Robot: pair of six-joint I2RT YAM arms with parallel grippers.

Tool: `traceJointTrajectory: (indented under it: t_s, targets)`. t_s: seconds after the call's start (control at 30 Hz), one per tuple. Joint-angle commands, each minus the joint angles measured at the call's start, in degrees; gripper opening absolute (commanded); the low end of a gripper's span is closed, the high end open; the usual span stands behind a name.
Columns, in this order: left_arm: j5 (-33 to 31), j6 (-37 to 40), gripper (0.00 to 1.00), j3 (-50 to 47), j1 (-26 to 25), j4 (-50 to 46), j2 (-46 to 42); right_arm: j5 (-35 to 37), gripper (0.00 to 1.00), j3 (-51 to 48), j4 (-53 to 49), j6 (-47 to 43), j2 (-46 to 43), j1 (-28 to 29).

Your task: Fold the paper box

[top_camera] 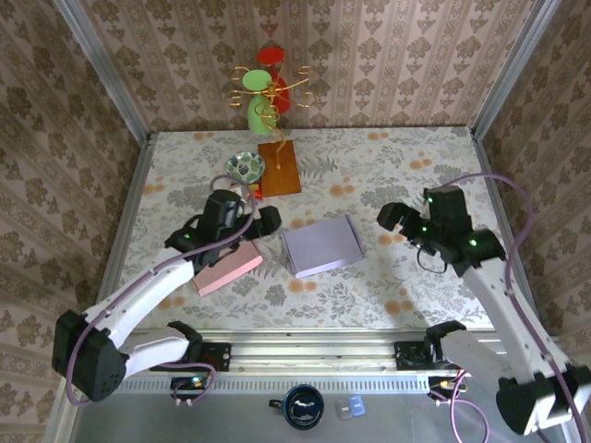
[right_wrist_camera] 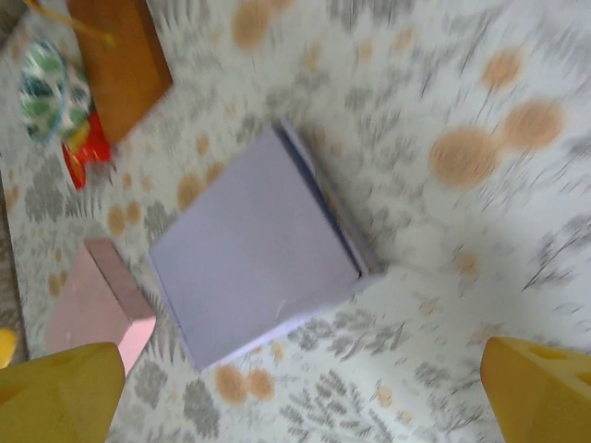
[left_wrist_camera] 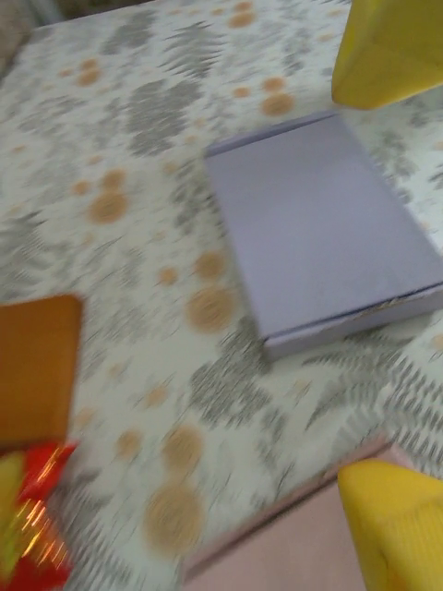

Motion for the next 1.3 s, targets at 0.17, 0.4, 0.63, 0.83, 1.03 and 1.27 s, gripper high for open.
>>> traceJointTrajectory:
  t_s: [0.17, 0.4, 0.63, 0.83, 1.03, 1.27]
  targets:
    - [-16.0, 1.91, 1.0, -0.34, 12.83, -4.08, -6.4, 35.08, 1.0, -9.66, 4.19, -6.8, -15.72, -0.2]
    - [-30.85, 14.68, 1.0, -6.56, 17.57, 2.91, -7.25, 42.05, 1.0, -27.75, 28.58, -23.94, -21.91, -0.19]
    - [-30.41, 31.9, 1.0, -18.92, 23.8, 25.7, -3.31, 36.5, 1.0, -35.7, 46.77, -30.59, -9.62, -0.16]
    - [-19.85, 35.44, 1.0, -25.92, 30.5, 47.66, 8.52, 31.66, 1.0, -36.3, 62.6, -34.27, 7.35, -1.24]
    - [-10.46, 42.17, 1.0, -22.41, 32.56, 57.24, 18.57, 22.63, 1.0, -34.51, 78.87, -36.02, 19.41, -4.66]
    - [-7.33, 44.03, 1.0, -30.03, 32.34, 77.94, 25.92, 18.83, 1.0, -36.52, 94.32, -37.14, 27.07, -7.13]
